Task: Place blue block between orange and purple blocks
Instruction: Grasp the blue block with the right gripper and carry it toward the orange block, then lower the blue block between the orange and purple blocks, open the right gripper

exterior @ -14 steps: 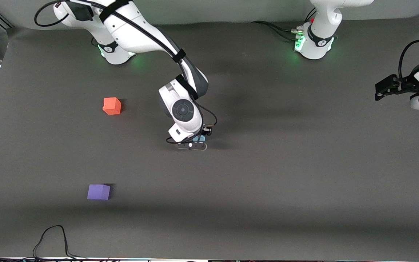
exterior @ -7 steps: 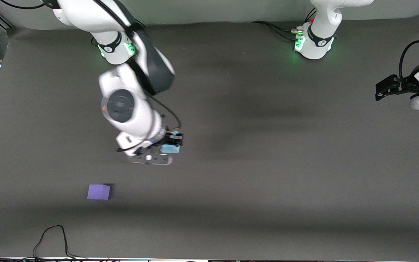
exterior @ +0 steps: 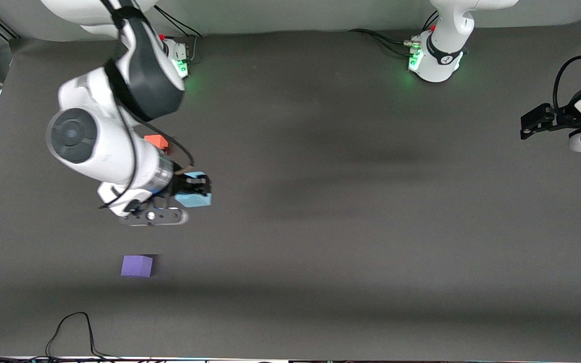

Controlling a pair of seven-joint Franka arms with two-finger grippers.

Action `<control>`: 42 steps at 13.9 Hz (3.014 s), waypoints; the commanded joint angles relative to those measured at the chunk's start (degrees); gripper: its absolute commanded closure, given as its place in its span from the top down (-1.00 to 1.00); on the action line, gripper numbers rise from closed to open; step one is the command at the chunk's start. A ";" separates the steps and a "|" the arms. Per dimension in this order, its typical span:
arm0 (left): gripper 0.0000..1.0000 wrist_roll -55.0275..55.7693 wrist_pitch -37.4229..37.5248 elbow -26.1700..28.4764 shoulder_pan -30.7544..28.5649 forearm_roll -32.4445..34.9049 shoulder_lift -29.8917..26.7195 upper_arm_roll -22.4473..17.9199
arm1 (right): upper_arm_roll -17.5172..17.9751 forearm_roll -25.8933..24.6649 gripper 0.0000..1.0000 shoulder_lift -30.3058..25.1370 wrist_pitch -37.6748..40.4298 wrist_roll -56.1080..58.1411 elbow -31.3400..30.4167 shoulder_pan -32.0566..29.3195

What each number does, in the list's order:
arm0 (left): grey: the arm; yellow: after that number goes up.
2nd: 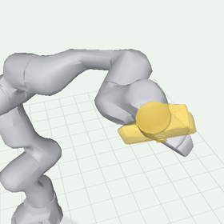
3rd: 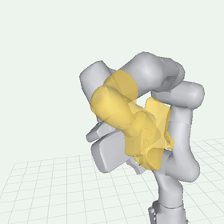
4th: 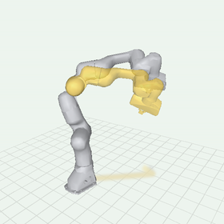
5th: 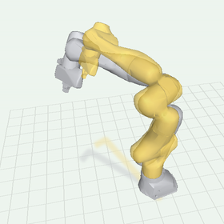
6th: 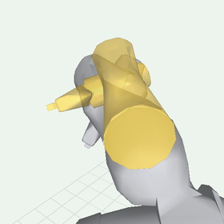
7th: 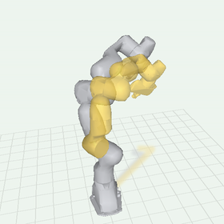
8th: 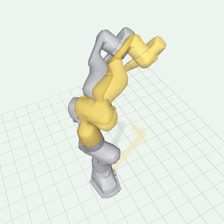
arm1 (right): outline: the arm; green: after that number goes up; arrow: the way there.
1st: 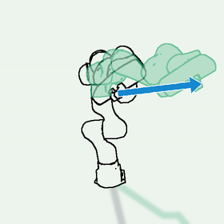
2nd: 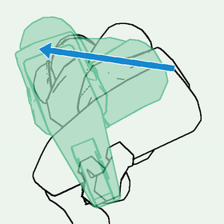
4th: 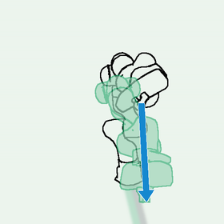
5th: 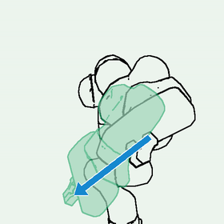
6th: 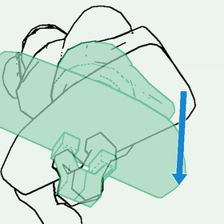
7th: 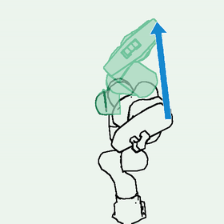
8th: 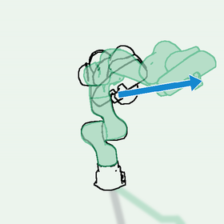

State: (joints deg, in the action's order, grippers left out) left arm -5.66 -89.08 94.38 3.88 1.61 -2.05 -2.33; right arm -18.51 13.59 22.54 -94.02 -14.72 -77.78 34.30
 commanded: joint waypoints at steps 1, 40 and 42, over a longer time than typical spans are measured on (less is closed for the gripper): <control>1.00 -0.67 0.48 -0.69 -0.46 0.06 0.21 0.48 | -3.54 -5.81 -1.00 -15.83 -2.48 7.06 -20.17 0.24; 1.00 0.21 0.75 -0.60 -0.19 -0.38 0.47 0.57 | -21.65 6.58 1.00 -5.39 -28.71 39.95 -39.58 0.77; 1.00 0.30 0.75 -0.60 -0.19 -0.38 0.47 0.57 | -22.79 2.25 1.00 -7.68 -16.44 35.75 -31.77 0.77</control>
State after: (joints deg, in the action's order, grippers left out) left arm -5.62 -89.07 94.40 3.88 1.44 -1.58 -2.02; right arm -40.15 20.11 18.55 -120.05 24.72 -115.38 34.47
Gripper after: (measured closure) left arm 0.000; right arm 0.000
